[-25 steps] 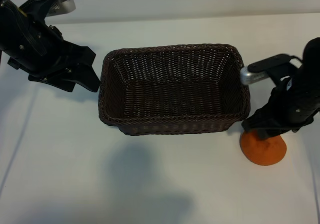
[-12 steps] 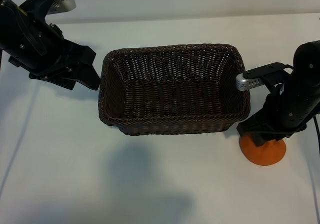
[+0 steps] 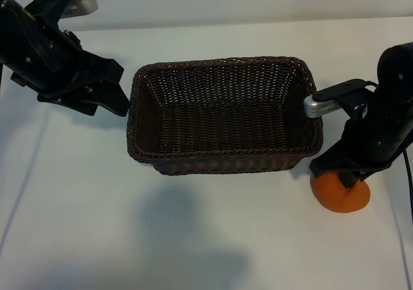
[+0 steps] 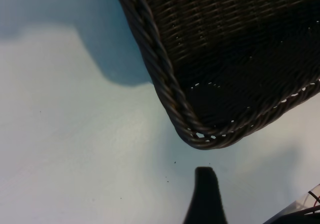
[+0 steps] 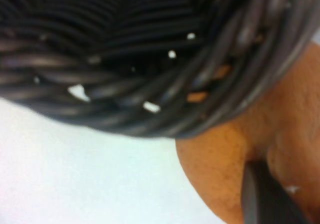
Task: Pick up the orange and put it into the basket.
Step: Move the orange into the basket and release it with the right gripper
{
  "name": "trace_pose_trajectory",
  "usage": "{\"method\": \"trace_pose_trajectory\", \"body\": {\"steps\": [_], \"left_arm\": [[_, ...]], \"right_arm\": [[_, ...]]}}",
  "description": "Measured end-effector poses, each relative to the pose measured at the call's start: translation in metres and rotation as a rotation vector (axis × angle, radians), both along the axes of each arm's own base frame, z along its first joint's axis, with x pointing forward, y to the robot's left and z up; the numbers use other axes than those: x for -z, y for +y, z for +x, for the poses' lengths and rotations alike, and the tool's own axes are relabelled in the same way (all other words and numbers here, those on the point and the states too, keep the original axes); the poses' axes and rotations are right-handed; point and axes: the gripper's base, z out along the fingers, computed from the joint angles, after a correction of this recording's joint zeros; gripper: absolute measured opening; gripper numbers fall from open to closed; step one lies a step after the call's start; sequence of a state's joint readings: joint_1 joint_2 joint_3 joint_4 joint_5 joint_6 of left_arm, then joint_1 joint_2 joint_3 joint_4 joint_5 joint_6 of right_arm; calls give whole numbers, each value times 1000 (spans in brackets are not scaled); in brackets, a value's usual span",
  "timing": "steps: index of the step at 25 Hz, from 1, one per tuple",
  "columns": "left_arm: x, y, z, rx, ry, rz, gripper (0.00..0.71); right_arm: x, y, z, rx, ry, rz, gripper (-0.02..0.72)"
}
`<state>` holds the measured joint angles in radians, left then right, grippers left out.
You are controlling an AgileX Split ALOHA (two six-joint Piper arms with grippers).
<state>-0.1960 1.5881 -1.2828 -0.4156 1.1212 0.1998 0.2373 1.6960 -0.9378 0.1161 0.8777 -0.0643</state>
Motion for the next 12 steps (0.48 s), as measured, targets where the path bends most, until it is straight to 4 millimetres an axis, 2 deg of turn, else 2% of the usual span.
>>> {"method": "trace_pose_trajectory", "body": {"steps": [6,10,12], "left_arm": [[0,0,0,0,0,0,579],[0,0,0,0,0,0,579],[0,0,0,0,0,0,579]], "right_arm": [[-16,-3,-5,-23,-12,-18,94],[-36,-6,-10,-33,-73,-21,94],[-53,-7,-13,-34,-104,-15,94]]}}
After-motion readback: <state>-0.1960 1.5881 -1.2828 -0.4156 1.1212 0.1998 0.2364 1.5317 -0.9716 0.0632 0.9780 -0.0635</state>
